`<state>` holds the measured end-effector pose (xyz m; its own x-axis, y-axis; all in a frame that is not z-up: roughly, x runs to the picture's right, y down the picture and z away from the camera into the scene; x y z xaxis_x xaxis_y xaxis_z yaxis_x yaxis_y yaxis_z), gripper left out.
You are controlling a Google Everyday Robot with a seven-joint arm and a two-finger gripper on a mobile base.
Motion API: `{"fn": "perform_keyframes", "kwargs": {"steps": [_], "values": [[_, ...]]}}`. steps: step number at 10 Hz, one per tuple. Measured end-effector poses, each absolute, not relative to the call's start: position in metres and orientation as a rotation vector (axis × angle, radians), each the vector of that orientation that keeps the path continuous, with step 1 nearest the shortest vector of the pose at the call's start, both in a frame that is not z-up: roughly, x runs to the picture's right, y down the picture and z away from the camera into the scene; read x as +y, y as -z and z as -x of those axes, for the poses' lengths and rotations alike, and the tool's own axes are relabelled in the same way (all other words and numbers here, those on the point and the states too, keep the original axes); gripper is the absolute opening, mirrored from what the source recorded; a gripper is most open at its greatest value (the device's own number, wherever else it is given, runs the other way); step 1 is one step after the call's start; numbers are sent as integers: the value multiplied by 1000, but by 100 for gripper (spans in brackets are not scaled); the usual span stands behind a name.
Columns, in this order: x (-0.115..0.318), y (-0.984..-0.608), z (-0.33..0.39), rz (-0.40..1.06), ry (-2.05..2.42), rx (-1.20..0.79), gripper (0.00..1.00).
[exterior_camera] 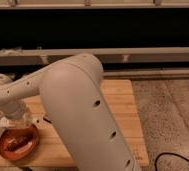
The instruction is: Place the bottle in the ceramic bowl
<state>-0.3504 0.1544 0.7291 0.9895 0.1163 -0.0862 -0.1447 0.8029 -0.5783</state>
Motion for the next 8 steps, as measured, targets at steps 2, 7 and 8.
{"fn": "perform_keyframes", "kwargs": {"steps": [2, 7, 8], "values": [[157, -734, 345, 625, -144, 52, 16], [169, -739, 346, 638, -141, 54, 50], [171, -740, 347, 639, -142, 51, 53]]}}
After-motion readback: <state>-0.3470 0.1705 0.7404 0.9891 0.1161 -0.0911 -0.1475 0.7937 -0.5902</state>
